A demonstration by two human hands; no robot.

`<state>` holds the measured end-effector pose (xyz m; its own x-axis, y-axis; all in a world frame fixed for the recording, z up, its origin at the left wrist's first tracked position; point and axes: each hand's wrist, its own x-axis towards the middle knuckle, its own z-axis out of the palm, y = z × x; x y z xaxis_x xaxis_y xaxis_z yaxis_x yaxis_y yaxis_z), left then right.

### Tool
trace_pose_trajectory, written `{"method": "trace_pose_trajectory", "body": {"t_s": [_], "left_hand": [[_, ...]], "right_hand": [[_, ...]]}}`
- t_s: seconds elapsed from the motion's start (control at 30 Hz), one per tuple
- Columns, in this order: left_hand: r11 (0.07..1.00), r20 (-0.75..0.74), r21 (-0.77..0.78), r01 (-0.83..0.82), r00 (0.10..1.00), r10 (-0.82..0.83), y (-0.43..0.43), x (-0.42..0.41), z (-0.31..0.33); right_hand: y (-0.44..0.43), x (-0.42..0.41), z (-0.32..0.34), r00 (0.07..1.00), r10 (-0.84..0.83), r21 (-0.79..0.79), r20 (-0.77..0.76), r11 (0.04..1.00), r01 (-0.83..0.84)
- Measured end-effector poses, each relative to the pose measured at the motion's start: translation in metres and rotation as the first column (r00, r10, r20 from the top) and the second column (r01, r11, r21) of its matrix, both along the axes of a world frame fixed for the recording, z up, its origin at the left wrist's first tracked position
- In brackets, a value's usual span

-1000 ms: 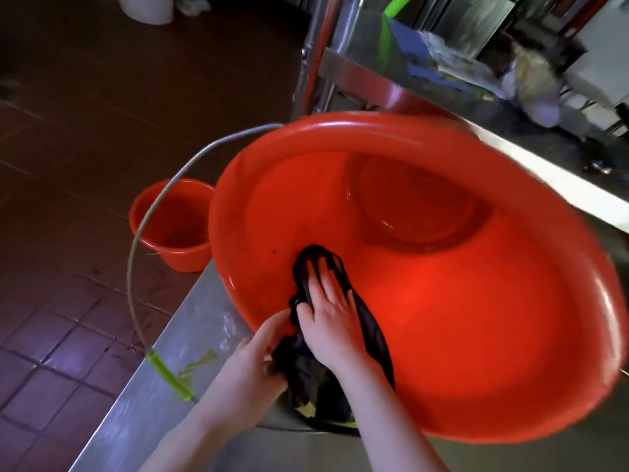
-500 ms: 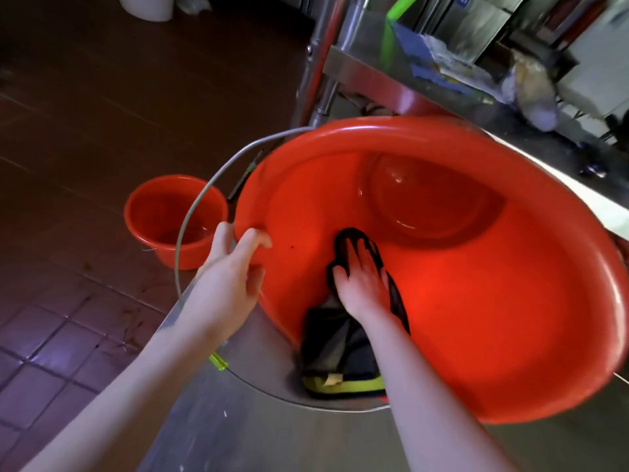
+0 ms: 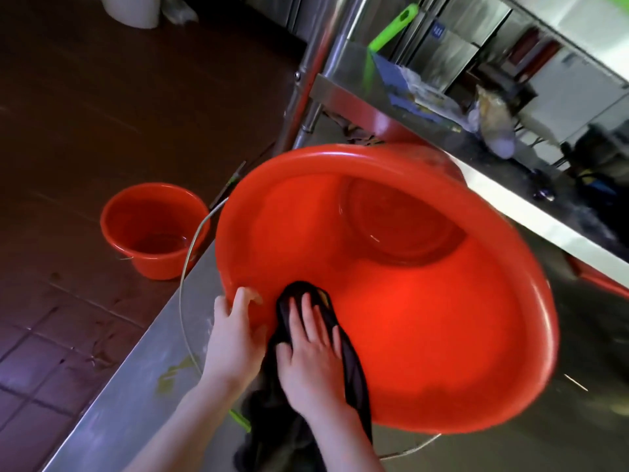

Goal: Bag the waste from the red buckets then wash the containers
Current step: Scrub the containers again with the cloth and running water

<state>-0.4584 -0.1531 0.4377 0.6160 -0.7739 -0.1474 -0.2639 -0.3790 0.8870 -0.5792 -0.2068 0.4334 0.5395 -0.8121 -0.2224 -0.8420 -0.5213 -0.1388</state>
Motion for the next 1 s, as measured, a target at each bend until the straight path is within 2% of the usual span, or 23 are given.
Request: {"method": "trace_pose_trajectory", "body": {"t_s": [0.1,0.2,0.37,0.47,0.57,0.7,0.8,0.9,0.97,1.0], "left_hand": [[0.998,0.052,0.050,0.048,0.997,-0.051,0.005,0.002,0.000],[0.996,0.104,0.079,0.032,0.994,-0.040,0.006,0.007,-0.003],[0.996,0.037,0.090,-0.006,0.999,0.003,0.009,0.002,-0.009],[0.993,0.005,0.112,-0.023,1.000,0.022,0.006,0.001,-0.008],[0.989,0.021,0.145,0.003,1.000,-0.006,0.006,0.002,-0.005],[0.984,-0.012,0.157,0.087,0.996,-0.086,0.013,0.005,-0.002],[0.978,-0.066,0.163,0.133,0.990,-0.124,0.015,0.007,0.002],[0.970,-0.082,0.172,0.172,0.984,-0.160,0.018,0.004,0.008],[0.975,-0.040,0.162,0.154,0.988,-0.150,0.026,0.000,0.016],[0.981,0.036,0.156,0.116,0.992,-0.123,0.031,-0.001,0.023]], "right_hand": [[-0.013,0.005,-0.004,0.997,-0.072,-0.022,0.000,0.997,0.072],[-0.077,0.022,-0.005,0.976,-0.219,-0.029,0.012,0.975,0.219],[-0.161,0.054,-0.004,0.937,-0.339,0.035,-0.085,0.939,0.343],[-0.138,0.061,-0.006,0.969,-0.245,0.027,-0.029,0.969,0.246],[-0.067,0.047,-0.008,0.996,-0.021,-0.024,0.087,0.999,0.024],[-0.025,0.025,-0.004,0.990,0.110,0.010,0.086,0.994,-0.111],[-0.063,0.035,-0.007,0.993,0.069,0.000,0.095,0.998,-0.069],[-0.123,0.056,-0.009,0.992,-0.111,0.023,0.057,0.994,0.110],[-0.157,0.063,-0.010,0.983,-0.180,0.054,0.022,0.983,0.178],[-0.169,0.064,-0.011,0.982,-0.189,0.065,0.019,0.980,0.187]]}}
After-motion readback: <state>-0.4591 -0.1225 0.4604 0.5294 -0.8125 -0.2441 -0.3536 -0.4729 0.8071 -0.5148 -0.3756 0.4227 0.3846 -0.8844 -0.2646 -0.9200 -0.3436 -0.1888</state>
